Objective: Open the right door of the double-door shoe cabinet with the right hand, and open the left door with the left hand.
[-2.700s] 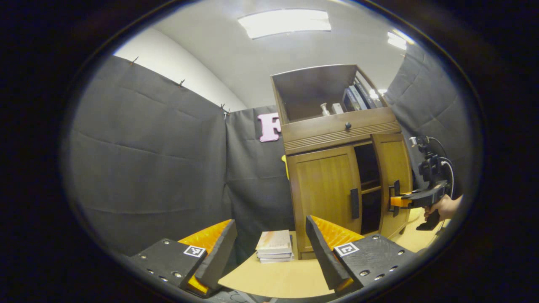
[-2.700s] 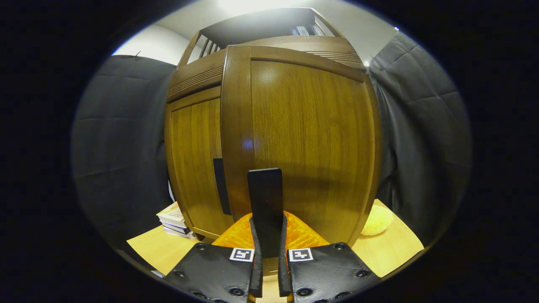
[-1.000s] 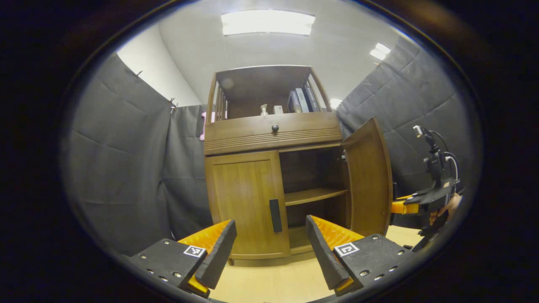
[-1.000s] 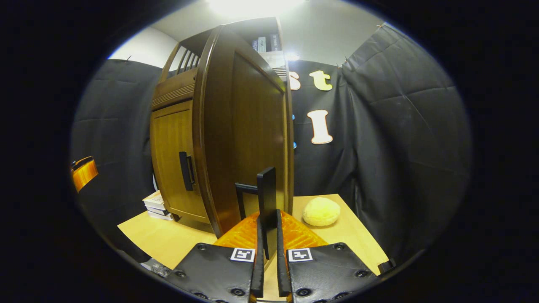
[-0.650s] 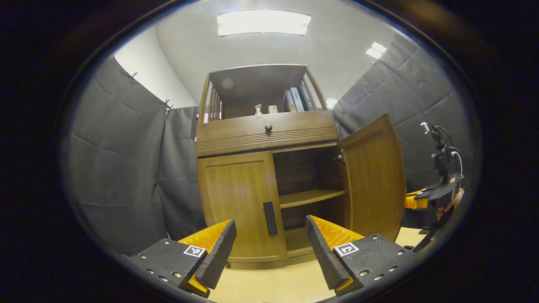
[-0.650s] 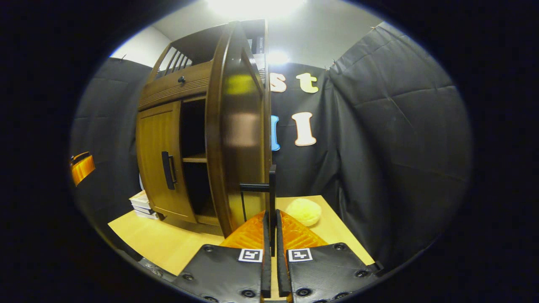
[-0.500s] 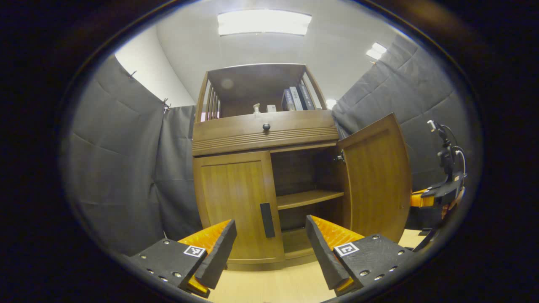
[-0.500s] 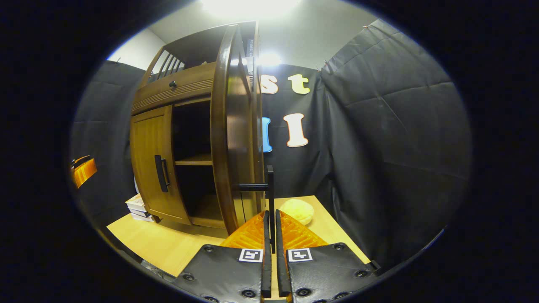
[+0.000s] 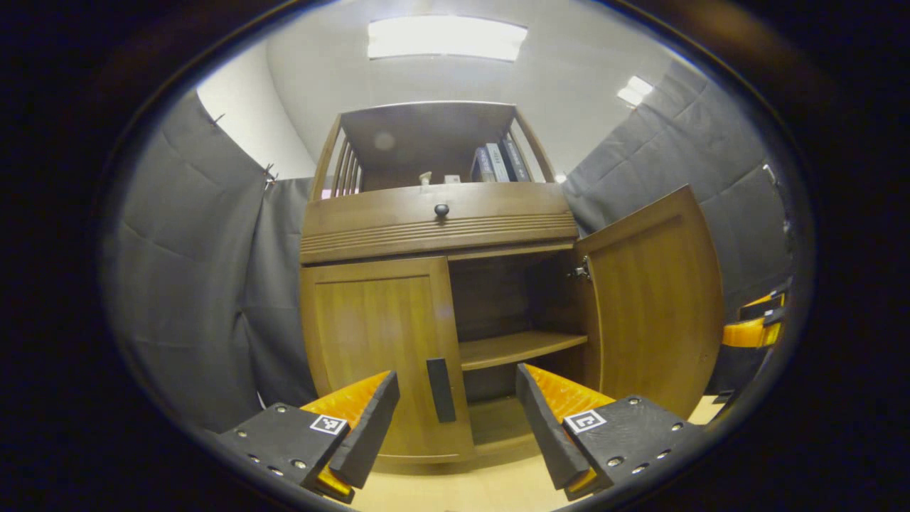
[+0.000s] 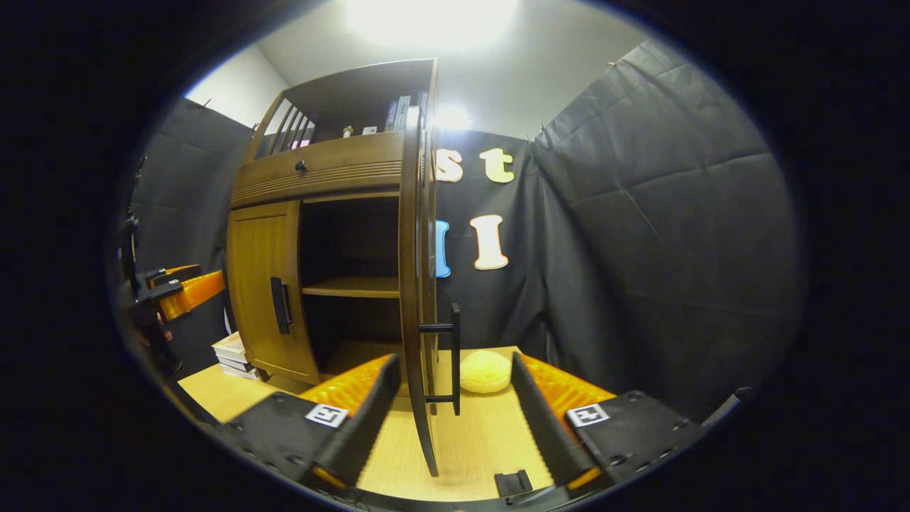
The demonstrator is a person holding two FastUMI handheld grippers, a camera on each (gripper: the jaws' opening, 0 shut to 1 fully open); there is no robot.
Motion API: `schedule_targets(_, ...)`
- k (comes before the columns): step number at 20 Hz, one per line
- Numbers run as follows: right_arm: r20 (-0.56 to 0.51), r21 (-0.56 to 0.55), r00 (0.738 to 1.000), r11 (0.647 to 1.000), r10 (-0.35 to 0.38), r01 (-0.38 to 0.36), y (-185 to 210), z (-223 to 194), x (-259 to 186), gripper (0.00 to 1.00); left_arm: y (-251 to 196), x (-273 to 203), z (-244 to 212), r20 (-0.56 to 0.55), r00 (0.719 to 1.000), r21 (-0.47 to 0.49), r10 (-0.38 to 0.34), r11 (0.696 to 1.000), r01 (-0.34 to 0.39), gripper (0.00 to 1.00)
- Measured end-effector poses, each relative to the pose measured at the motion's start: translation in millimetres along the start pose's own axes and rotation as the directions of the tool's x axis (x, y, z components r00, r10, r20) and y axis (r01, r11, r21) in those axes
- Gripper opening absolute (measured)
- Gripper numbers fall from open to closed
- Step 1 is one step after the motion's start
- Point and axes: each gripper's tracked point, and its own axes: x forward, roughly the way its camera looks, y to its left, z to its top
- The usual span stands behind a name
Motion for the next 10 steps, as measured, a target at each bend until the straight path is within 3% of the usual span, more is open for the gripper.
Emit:
schedule_targets(1,0.009,-0.008,1.000,1.000,-0.017,0.017,-3.2,6.3,-8.5,1.00,0.1,5.9,-0.2,0.002,1.000,0.002,0.000,1.000,0.000,0.95)
schedule_targets(2,0.016,-0.010,1.000,1.000,-0.026,0.027,-4.1,8.8,-14.2,0.96,0.4,11.3,-1.1,0.000,1.000,0.002,-0.001,1.000,0.001,0.96)
schedule_targets(10,0.016,-0.010,0.995,0.995,-0.096,0.096,-17.6,16.1,-44.7,0.99,6.0,57.0,-27.7,-0.035,0.999,0.002,0.020,1.000,-0.020,0.95)
